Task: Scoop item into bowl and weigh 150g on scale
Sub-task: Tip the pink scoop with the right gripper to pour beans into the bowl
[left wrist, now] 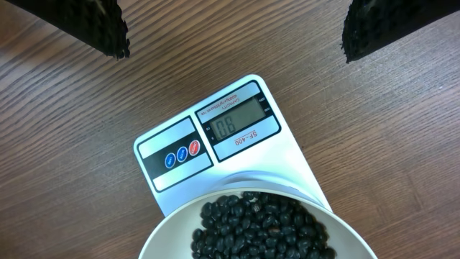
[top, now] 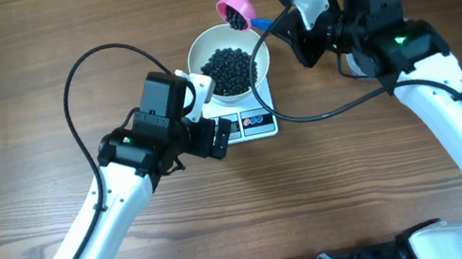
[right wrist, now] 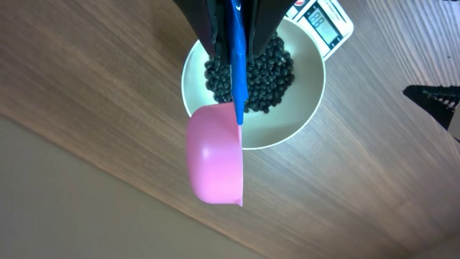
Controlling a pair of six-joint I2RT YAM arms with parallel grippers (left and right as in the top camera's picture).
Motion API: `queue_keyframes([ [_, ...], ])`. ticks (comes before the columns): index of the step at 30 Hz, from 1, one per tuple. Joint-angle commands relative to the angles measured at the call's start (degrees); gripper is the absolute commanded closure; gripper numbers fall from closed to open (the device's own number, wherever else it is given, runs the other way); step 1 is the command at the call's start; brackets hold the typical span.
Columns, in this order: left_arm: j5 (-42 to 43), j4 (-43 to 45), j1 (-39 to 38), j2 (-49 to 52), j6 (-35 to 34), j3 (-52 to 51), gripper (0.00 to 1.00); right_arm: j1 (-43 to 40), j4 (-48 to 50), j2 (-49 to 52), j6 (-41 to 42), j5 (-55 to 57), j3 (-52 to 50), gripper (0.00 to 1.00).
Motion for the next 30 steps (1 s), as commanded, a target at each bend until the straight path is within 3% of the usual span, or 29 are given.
queue_keyframes([
  [1, 0.68, 0.15, 0.26, -0.52, 0.46, 0.87, 0.00, 0.46, -0.33, -1.27, -3.19, 0.90, 0.17, 0.96],
  [12, 0.68, 0.15, 0.26, -0.52, 0.46, 0.87, 0.00, 1.36, -1.46, -1.27, -7.37, 1.97, 0.17, 0.96],
  [20, 0.68, 0.15, 0.26, -0.52, 0.46, 0.87, 0.00, 4.92, -2.29, -1.25, -11.58, 12.83, 0.17, 0.96],
  [30, 0.68, 0.15, 0.26, -0.52, 0.46, 0.87, 0.00, 5.60, -2.23, -1.25, -12.04, 12.79, 0.17, 0.96],
])
